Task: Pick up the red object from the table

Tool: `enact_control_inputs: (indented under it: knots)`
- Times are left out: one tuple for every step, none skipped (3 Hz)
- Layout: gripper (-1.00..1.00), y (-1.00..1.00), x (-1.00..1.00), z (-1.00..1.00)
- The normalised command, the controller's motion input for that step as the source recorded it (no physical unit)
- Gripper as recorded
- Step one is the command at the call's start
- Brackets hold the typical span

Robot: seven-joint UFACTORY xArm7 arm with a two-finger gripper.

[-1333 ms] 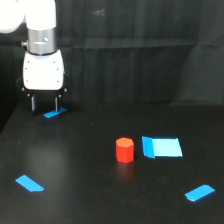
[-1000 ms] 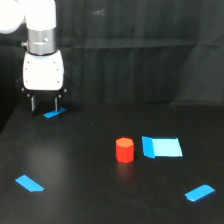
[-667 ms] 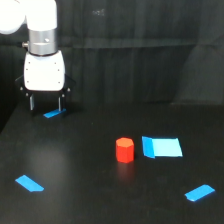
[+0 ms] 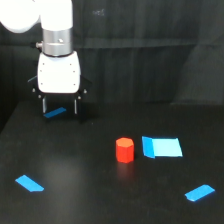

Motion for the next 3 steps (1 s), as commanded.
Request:
enact_control_inputs:
  knots:
    - [1.00, -0.94, 0.90, -0.01]
    - [1.00, -0.81, 1.00, -0.43]
    - [0.98, -0.73, 1.00, -0.28]
